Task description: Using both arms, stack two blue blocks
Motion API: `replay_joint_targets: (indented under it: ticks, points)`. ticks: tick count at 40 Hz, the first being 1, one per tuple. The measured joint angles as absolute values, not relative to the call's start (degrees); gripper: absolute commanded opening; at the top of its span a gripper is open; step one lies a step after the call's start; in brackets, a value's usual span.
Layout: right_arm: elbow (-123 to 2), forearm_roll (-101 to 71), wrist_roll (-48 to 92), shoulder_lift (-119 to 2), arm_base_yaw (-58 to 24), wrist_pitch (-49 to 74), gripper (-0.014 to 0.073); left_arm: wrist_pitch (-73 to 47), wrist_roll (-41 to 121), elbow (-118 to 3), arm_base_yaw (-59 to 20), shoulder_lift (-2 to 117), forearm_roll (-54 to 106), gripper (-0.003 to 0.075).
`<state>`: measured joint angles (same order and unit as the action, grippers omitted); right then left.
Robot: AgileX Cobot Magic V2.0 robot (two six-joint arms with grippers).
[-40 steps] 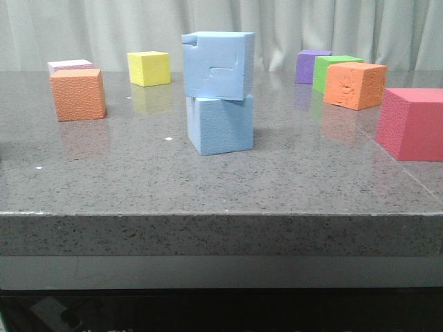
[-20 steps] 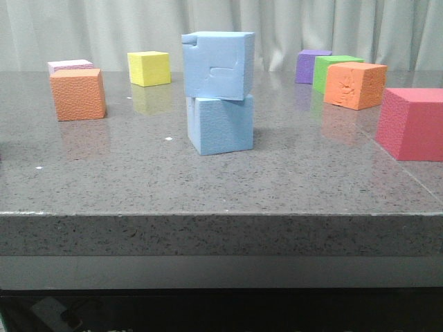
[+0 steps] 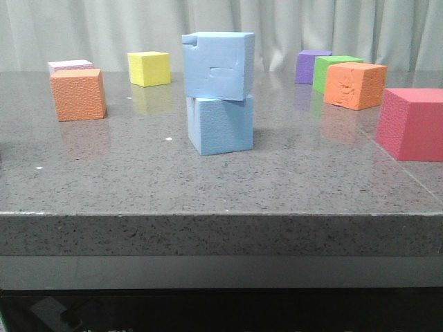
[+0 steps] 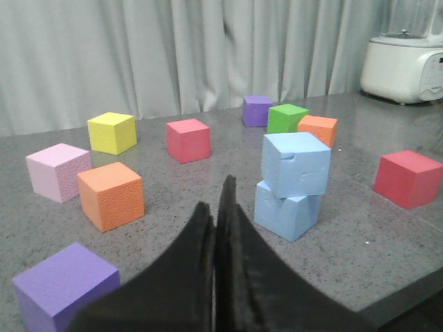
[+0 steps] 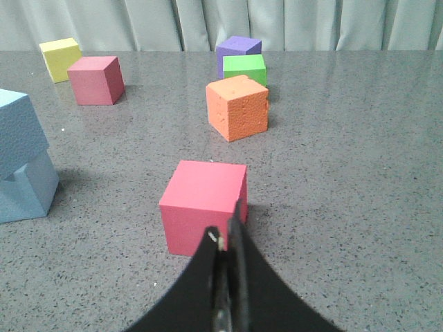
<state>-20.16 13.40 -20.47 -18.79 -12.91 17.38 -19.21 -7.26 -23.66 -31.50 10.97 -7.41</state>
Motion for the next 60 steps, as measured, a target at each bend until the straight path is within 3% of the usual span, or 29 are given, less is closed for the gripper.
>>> replay_joint_targets:
  ticks: [13, 28, 60]
  points:
    - [-20.2, 13.4, -20.5, -18.8, -12.9, 17.4, -0.0069, -19.2, -7.1, -12.4, -16.6, -0.2, 0.0, -0.0018]
    - [-20.2, 13.4, -20.5, -18.8, -12.9, 17.3, -0.0069, -16.1, -7.1, -2.4, -1.3, -0.3, 1.9, -0.0018]
    - [-20.2, 13.4, -20.5, -18.8, -12.9, 17.3, -0.0069, -10.6, -7.1, 0.4, 0.9, -0.3, 2.1, -0.0018]
